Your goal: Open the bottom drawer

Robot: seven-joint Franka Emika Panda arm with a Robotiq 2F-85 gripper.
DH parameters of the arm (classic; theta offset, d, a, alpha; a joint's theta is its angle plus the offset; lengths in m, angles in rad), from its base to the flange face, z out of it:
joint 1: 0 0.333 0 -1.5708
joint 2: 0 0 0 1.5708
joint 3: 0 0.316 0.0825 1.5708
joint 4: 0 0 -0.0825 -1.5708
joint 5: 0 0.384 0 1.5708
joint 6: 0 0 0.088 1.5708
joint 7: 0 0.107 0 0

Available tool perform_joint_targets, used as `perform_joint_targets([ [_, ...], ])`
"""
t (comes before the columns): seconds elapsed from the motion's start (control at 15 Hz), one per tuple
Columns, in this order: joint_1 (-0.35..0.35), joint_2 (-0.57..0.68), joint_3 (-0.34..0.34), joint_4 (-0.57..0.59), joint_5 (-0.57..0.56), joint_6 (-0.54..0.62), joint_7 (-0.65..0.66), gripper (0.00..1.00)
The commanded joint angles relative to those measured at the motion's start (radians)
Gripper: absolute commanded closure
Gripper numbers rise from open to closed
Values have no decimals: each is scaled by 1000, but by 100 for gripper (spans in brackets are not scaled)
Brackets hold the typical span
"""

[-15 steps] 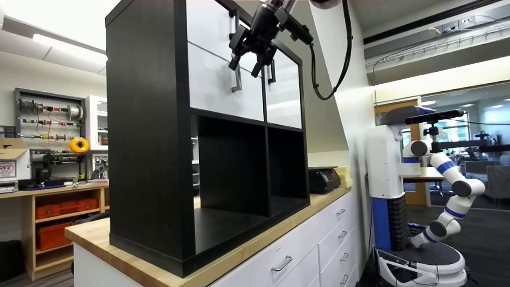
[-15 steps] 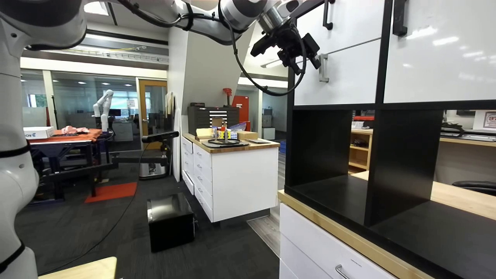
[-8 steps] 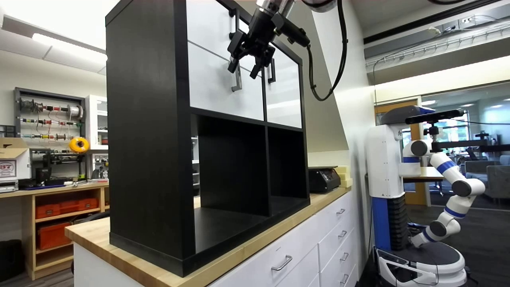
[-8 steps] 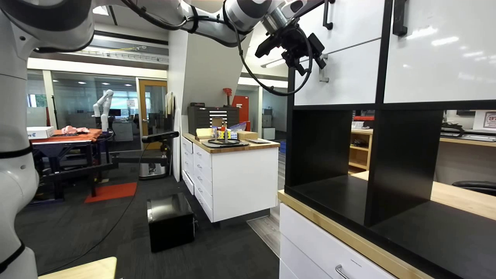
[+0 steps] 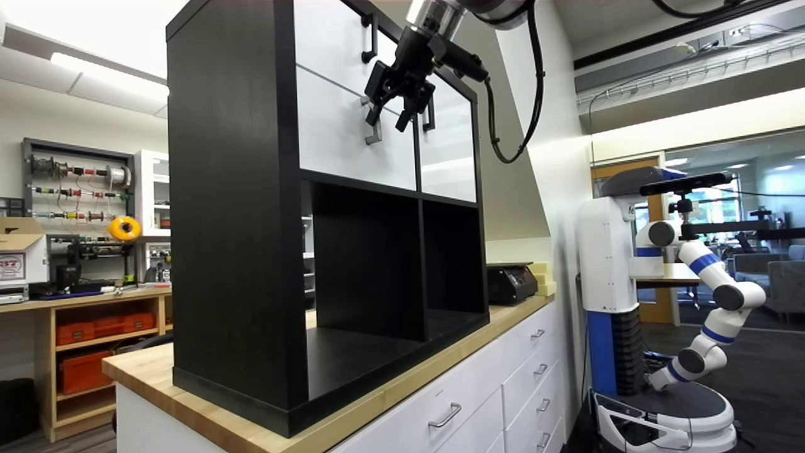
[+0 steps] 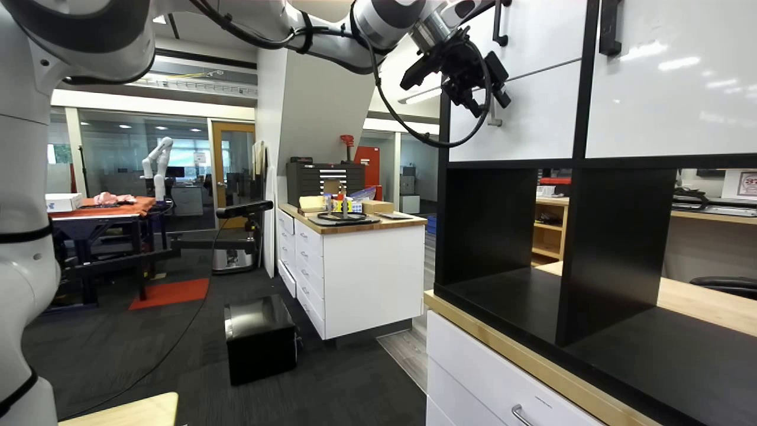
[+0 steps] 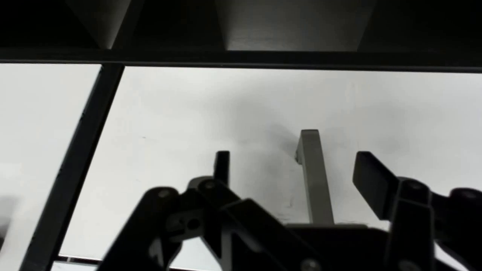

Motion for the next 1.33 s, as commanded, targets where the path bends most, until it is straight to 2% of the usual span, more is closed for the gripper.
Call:
perform_joint_targets([
  [0.0, -8, 14, -3, 12, 10, 39, -29, 45],
  [0.47, -9, 31, 7, -5, 38, 156, -91, 92],
  [0.67, -2, 5, 9, -26, 30, 129, -96, 96],
  [0.73, -1, -6, 9, -36, 26, 123, -99, 93],
  [1.27, -7, -125, 4, -195, 35, 120, -98, 93],
])
